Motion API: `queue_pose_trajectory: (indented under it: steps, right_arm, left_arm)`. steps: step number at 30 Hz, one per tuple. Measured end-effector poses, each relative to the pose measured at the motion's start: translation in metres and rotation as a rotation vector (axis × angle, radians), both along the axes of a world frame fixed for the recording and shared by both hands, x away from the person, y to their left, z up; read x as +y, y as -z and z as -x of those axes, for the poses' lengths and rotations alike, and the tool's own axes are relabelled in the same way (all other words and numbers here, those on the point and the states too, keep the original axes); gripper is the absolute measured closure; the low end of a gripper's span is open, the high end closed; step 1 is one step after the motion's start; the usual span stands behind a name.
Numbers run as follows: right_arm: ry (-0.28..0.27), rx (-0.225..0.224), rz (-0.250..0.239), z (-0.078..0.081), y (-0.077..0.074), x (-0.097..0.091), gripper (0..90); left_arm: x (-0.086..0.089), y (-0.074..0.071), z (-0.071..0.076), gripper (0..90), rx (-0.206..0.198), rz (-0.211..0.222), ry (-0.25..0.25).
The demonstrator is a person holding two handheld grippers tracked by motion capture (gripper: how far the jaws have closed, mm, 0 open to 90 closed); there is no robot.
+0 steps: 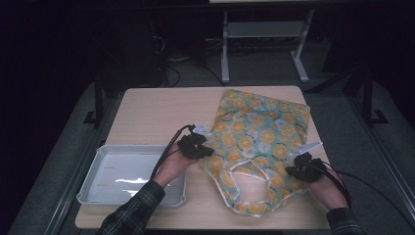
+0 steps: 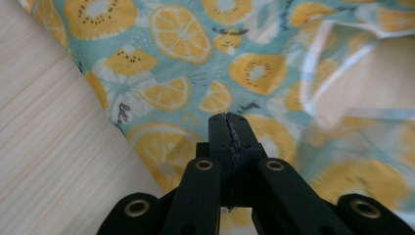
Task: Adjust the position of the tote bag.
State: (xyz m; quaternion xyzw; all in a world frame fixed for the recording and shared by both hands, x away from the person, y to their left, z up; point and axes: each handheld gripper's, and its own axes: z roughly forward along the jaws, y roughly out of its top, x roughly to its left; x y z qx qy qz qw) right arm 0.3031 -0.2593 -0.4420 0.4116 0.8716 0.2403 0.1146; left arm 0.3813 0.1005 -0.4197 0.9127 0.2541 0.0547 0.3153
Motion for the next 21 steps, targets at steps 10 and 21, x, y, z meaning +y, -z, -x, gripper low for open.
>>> queue_pose_trajectory:
  steps: [10,21]
  right_arm:
    - [0.001,0.014,0.011,-0.004,0.005,0.0,89.9]
    - [0.01,0.03,0.018,-0.007,0.008,-0.002,89.9]
  left_arm:
    - [-0.026,0.023,-0.018,89.9,0.059,-0.107,-0.016]
    - [-0.026,0.028,-0.021,90.0,0.094,-0.13,-0.027]
